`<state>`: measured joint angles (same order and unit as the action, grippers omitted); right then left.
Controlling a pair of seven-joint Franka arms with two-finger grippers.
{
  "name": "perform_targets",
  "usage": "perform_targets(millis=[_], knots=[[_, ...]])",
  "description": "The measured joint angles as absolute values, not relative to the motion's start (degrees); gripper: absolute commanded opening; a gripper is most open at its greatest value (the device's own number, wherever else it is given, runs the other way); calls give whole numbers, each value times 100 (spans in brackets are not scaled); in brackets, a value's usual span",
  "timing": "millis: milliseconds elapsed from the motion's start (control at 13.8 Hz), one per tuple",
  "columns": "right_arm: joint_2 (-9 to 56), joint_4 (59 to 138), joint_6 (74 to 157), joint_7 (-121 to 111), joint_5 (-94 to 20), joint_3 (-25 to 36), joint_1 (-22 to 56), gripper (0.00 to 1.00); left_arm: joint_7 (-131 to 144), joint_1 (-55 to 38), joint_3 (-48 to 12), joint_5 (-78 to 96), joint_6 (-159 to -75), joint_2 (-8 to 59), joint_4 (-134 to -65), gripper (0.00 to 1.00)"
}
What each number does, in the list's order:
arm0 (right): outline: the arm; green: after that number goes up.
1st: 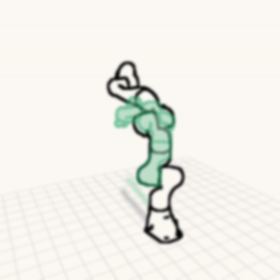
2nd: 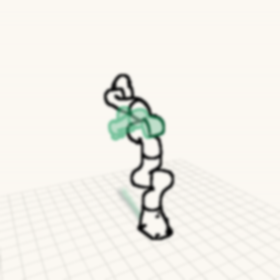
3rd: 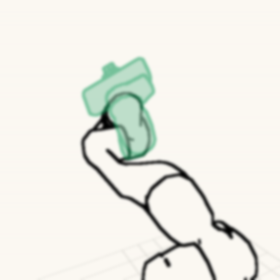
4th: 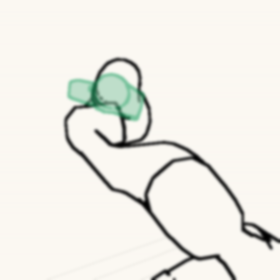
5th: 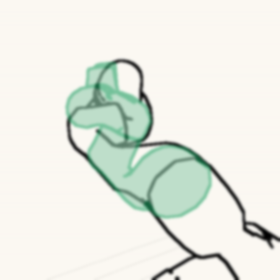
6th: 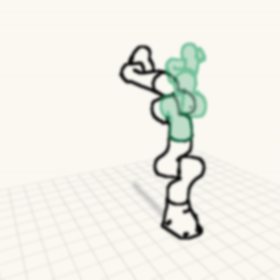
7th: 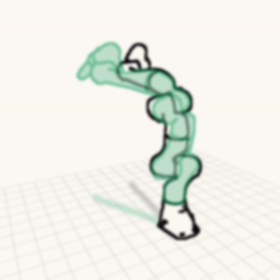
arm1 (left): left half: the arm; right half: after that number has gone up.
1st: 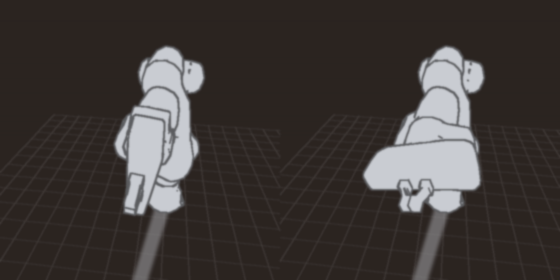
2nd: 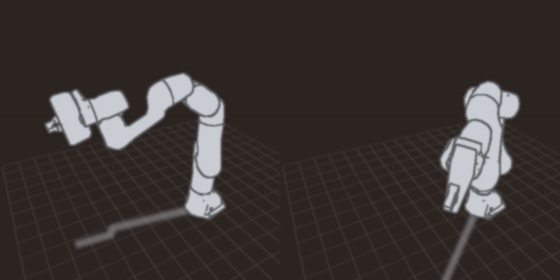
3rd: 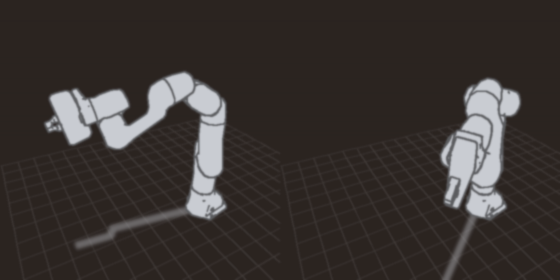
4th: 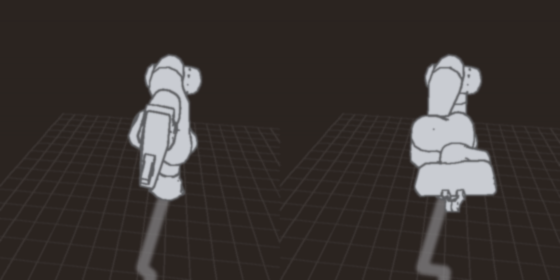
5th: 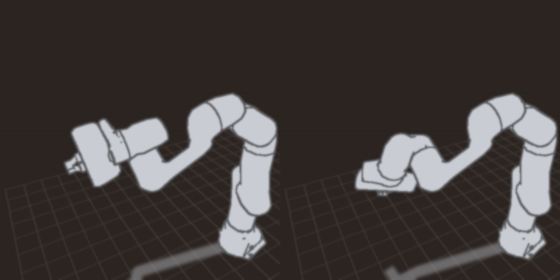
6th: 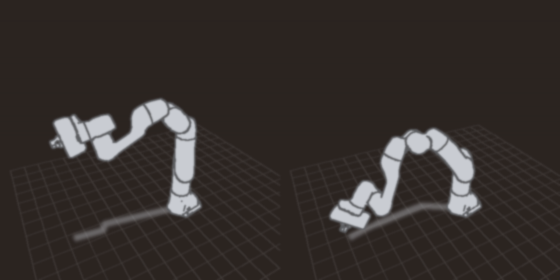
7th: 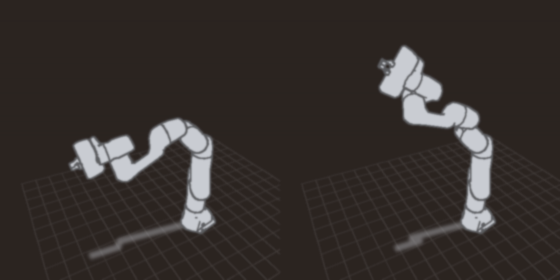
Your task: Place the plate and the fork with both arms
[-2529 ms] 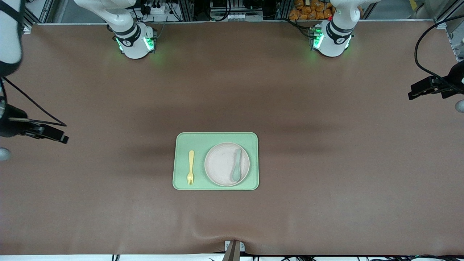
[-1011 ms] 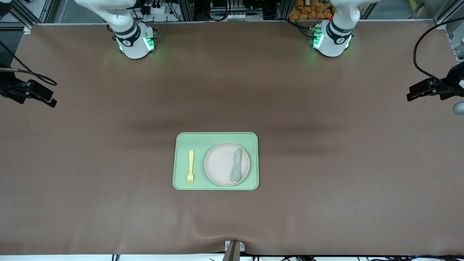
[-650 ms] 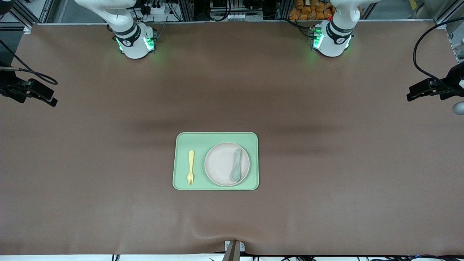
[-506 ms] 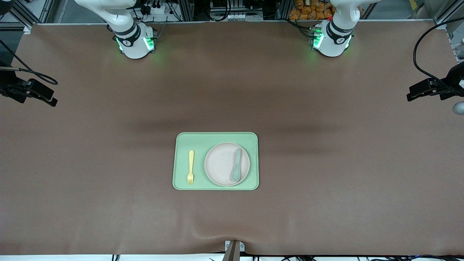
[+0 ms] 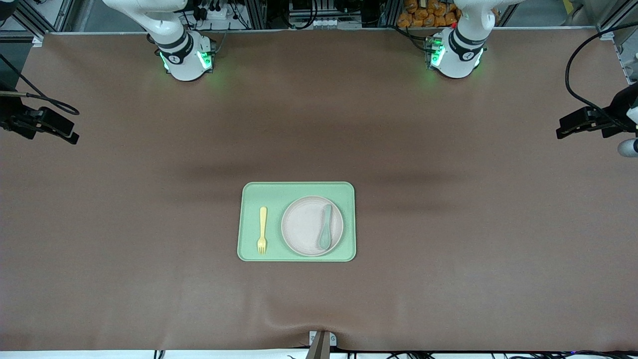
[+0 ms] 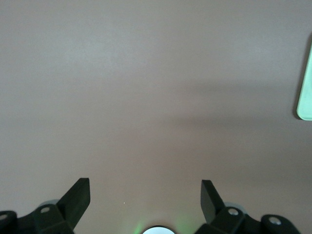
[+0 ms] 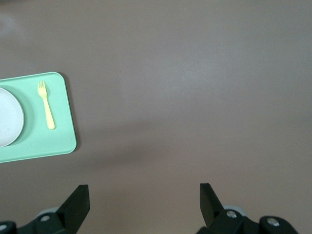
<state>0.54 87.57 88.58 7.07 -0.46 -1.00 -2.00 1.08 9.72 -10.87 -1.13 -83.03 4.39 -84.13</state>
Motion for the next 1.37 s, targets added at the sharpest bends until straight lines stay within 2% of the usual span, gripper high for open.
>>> perform_targets(millis=[578,1373], knots=[[54,8754,8843,393,-46,-131,-190,100,108,948,-1458,-113,-7874,114,-8414,100],[54,8753,8838,357,-46,-132,-190,100,108,954,-1476,-113,-7804,3,-8431,100]])
